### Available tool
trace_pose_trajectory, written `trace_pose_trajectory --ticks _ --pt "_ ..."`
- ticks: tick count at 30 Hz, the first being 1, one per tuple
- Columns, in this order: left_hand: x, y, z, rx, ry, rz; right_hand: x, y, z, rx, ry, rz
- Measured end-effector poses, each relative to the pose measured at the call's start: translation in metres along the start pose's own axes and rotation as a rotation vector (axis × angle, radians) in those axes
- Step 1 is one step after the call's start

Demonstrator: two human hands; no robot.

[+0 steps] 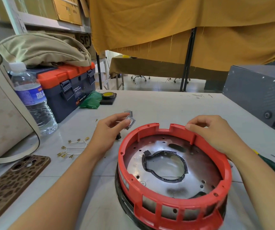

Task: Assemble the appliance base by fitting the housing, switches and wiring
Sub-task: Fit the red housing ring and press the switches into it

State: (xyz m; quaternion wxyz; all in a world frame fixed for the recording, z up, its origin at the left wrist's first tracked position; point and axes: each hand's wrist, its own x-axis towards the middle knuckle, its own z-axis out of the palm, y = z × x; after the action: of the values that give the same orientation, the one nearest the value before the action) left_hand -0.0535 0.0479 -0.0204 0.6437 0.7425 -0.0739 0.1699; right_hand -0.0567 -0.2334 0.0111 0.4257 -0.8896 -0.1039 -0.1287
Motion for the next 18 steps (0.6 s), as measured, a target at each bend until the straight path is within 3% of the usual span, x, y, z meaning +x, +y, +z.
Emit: trace_pose_trajectory --ticks 4,7,10,14,18 --pt "-0.007 0.01 -0.001 -0.035 -0.014 -0.009 -0.012 -0.011 -0.009 -0.141 -0.11 0.002" --pt "-0.012 0.018 0.0 -0.067 -0.046 0.009 -0.031 -0.032 -0.01 -0.376 -0.26 -0.15" --pt "-0.017 0.025 0.002 -0.103 -0.047 0.018 -0.06 -0.06 -0.007 -0.229 -0.48 -0.273" --pt "-0.026 0.035 0.006 -0.144 -0.061 0.024 -0.087 -0.079 0.008 -0.095 -0.816 -0.29" --pt "-0.039 0.041 0.005 -0.209 -0.076 0.075 -0.088 -0.079 0.018 -0.102 -0.726 -0.331"
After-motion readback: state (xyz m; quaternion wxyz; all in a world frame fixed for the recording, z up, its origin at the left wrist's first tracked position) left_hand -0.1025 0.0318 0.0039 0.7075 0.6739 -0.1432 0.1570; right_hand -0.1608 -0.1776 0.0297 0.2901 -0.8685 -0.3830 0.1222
